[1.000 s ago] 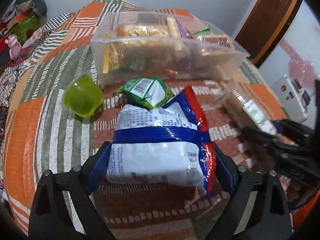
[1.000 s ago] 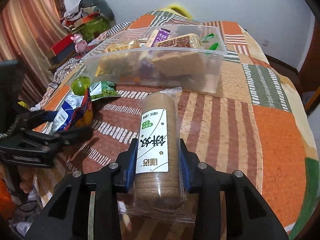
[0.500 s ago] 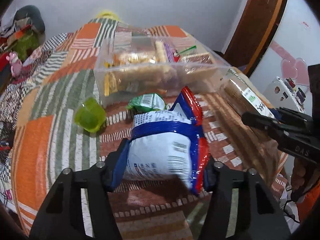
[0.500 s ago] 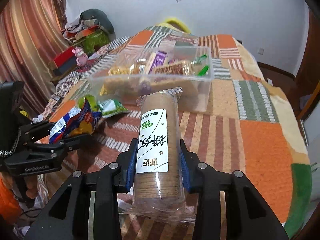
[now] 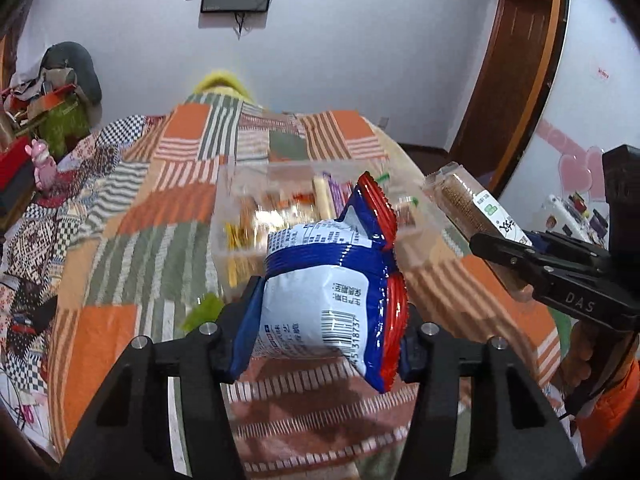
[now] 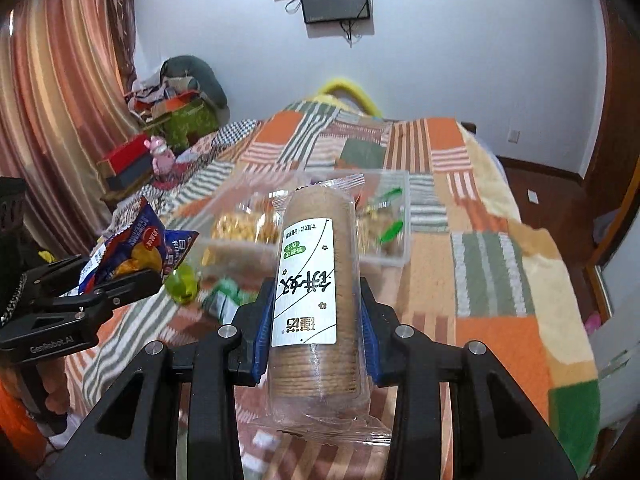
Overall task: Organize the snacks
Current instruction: 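Carry both snacks over the clear box and open both tools to drop them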
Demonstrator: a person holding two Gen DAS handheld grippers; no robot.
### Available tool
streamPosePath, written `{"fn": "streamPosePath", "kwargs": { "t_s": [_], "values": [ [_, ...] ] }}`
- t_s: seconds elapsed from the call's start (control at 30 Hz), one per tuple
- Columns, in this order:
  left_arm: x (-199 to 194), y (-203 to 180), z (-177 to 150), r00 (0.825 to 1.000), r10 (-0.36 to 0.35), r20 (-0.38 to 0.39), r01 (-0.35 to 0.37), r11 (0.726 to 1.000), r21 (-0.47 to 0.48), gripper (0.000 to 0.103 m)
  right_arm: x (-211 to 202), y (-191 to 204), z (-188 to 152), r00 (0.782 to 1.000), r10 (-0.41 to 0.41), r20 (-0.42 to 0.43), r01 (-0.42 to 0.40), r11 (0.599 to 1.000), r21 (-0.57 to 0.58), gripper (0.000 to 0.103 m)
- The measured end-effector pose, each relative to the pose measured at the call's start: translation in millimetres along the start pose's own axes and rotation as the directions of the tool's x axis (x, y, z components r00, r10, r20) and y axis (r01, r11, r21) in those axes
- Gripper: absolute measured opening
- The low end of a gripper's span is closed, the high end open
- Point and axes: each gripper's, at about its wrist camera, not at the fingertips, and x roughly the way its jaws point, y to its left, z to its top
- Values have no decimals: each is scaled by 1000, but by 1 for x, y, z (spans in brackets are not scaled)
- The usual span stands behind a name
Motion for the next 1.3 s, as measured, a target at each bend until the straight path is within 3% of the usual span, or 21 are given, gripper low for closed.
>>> {"fn": "streamPosePath", "kwargs": {
  "t_s": [0.4, 0.77, 1.1, 1.2, 1.23, 1.3],
  "values": [
    [24, 1, 50, 997, 17, 70, -19, 999, 27, 54, 23, -10, 36, 998, -27, 51, 27, 1000, 2, 34],
    [75, 19, 77, 999, 28, 47, -26, 999, -31, 54, 76, -19, 51, 1000, -24, -17, 24, 999, 30, 34],
    [120, 24, 90, 996, 88, 18, -87, 995, -51, 56, 101, -20, 52, 997, -32, -65, 34, 999, 19, 34],
    [127, 22, 89, 995, 101, 7, -101, 994, -39, 60, 97, -19, 56, 997, -56, -48, 56, 998, 1, 36],
    [129, 20, 88, 995, 98, -2, -98, 995, -33, 68, 97, -19, 58, 998, -55, -41, 55, 998, -1, 36],
    [127, 17, 86, 997, 81, -10, -82, 996, -31, 73, 91, -19, 60, 998, -50, -32, 50, 999, -3, 36]
  ]
}}
